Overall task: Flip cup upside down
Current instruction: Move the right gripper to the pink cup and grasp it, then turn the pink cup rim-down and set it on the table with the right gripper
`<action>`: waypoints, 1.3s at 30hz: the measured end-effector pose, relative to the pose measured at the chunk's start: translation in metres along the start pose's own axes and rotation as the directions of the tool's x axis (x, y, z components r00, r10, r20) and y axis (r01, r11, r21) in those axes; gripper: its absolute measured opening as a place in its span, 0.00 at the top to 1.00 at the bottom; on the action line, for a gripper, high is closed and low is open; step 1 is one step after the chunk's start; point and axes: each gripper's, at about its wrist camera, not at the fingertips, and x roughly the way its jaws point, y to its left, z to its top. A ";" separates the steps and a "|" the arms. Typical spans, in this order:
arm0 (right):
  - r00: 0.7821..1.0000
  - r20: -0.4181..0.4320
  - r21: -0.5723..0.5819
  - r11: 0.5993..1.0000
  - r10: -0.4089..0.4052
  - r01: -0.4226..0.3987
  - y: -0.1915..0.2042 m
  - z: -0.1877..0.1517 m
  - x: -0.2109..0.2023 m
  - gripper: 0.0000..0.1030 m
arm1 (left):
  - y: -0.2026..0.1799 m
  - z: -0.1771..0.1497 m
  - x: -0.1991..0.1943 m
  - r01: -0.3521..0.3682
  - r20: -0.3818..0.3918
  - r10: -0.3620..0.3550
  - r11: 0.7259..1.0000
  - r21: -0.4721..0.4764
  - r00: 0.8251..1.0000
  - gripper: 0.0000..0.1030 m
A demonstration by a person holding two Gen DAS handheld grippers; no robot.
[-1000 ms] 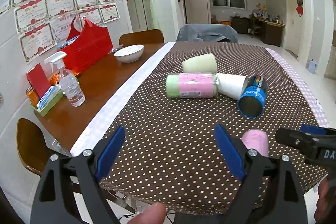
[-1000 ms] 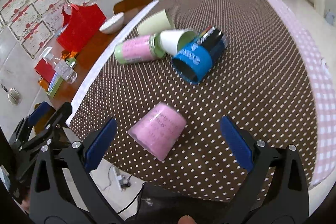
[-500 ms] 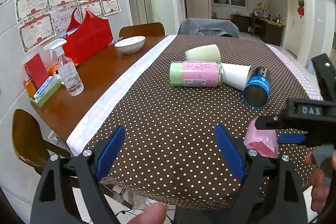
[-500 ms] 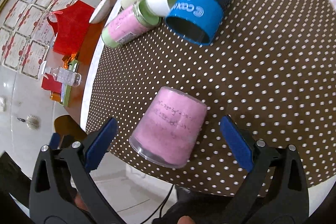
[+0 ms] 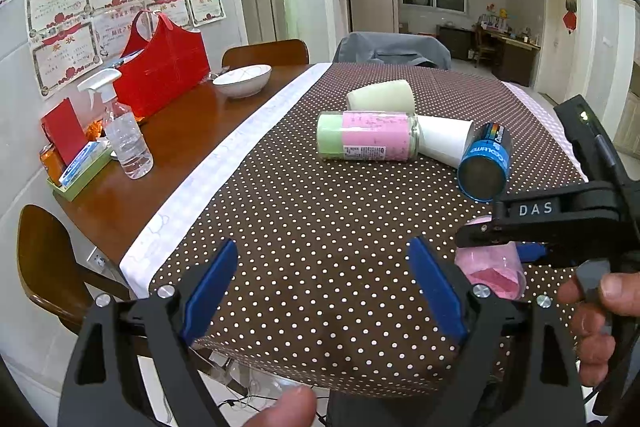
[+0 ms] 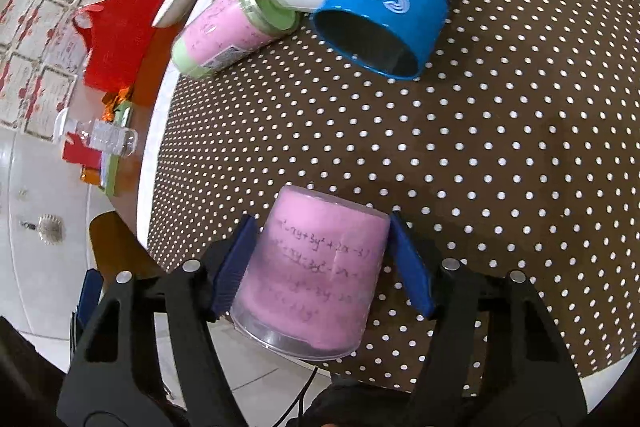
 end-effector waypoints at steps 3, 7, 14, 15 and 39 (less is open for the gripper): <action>0.999 0.037 -0.027 0.999 0.027 -0.026 0.002 0.000 -0.006 0.38 | -0.001 0.000 0.001 -0.004 -0.001 0.004 1.000 0.001 1.000 0.17; 0.992 0.112 -0.078 0.996 0.054 -0.045 0.004 -0.003 -0.023 0.38 | -0.003 0.000 -0.002 -0.012 0.002 0.012 1.000 0.006 1.000 0.17; 0.952 0.303 -0.204 0.979 0.050 0.014 0.016 -0.011 -0.056 0.38 | -0.003 0.004 -0.009 -0.024 0.018 0.024 1.000 0.003 1.000 0.17; 0.940 0.338 -0.228 0.973 0.049 0.032 0.019 -0.012 -0.059 0.38 | -0.003 0.005 -0.010 -0.023 0.020 0.023 1.000 0.001 1.000 0.17; 0.730 0.666 -0.388 0.765 -0.154 0.515 0.052 -0.028 -0.009 0.38 | 0.009 0.005 -0.013 -0.028 0.041 0.030 0.999 -0.042 0.999 0.17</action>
